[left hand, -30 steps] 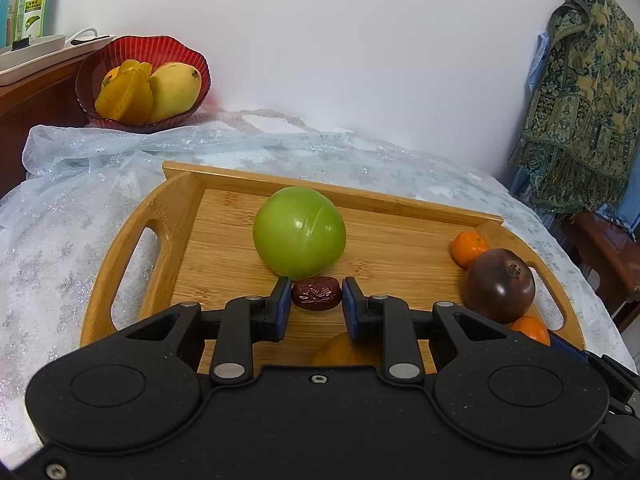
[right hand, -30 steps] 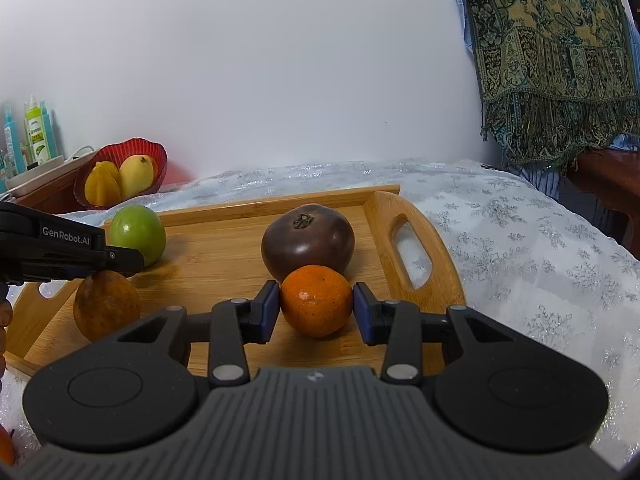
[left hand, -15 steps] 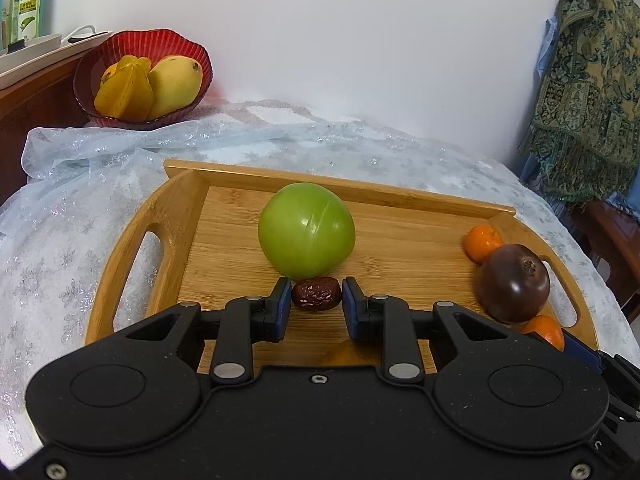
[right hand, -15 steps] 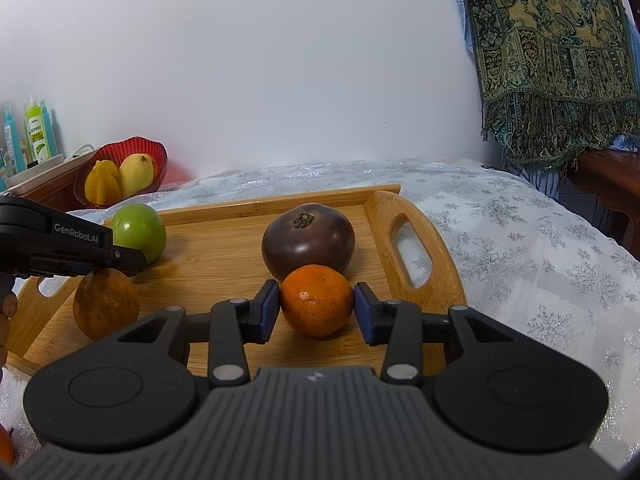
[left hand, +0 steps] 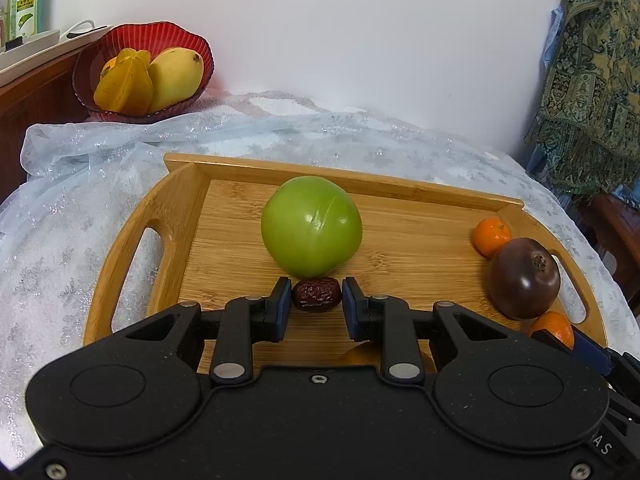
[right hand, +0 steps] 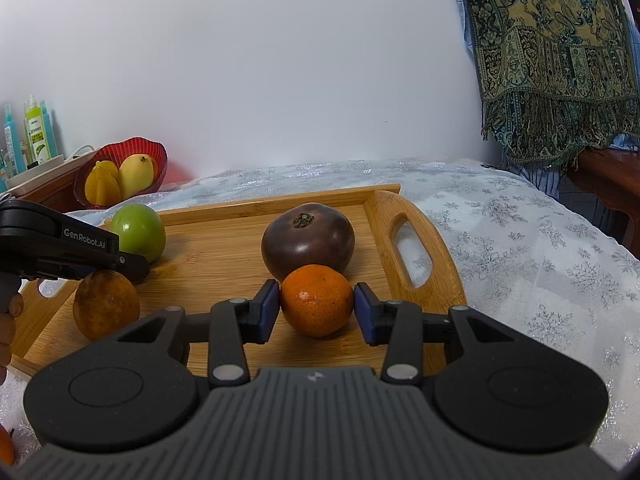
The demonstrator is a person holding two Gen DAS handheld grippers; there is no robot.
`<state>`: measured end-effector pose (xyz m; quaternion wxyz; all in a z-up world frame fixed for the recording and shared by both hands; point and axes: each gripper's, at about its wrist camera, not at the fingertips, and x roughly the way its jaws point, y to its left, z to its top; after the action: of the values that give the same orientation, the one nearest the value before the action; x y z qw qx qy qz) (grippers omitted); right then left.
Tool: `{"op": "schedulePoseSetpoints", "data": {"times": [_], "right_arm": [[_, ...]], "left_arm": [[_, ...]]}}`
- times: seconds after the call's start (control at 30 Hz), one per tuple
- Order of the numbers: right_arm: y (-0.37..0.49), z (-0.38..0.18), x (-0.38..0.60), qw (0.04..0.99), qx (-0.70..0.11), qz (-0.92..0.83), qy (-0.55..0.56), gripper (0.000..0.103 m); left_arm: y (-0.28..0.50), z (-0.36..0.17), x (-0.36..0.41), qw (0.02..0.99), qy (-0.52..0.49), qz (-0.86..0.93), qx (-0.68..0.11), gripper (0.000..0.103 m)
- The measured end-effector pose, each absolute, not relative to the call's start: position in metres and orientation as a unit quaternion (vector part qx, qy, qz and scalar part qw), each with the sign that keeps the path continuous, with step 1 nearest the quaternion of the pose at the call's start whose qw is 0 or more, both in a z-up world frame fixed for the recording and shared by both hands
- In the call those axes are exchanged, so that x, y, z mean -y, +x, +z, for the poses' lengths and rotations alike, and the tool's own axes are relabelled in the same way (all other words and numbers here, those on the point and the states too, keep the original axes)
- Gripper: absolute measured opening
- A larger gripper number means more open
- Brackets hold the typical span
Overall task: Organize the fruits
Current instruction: 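Carry the red date and mandarin over the bamboo tray with both tools, then open the left tool on the red date while the right tool releases the mandarin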
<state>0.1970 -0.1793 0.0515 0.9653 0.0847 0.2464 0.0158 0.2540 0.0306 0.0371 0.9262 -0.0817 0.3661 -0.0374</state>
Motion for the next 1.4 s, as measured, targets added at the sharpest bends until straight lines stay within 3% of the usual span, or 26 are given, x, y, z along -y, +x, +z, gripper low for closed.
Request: {"op": "schedulePoseSetpoints", "data": {"times": [0.27, 0.6, 1.0, 1.27, 1.4], "right_arm": [[0.197, 0.052, 0.179, 0.965, -0.246, 0.016, 0.085, 0.048], [0.198, 0.05, 0.18, 0.963, -0.251, 0.022, 0.091, 0.07], [0.192, 0.054, 0.179, 0.967, -0.237, 0.033, 0.09, 0.088], [0.184, 0.058, 0.178, 0.97, -0.22, 0.047, 0.09, 0.094], [0.179, 0.06, 0.179, 0.971, -0.211, 0.057, 0.097, 0.098]], "left_arm": [[0.255, 0.036, -0.03, 0.927, -0.079, -0.037, -0.366, 0.026], [0.254, 0.036, -0.029, 0.927, -0.078, -0.035, -0.365, 0.028], [0.25, 0.038, -0.031, 0.928, -0.074, -0.028, -0.363, 0.051], [0.242, 0.044, -0.029, 0.933, -0.073, -0.031, -0.351, 0.076], [0.236, 0.047, -0.027, 0.936, -0.071, -0.035, -0.342, 0.081]]}}
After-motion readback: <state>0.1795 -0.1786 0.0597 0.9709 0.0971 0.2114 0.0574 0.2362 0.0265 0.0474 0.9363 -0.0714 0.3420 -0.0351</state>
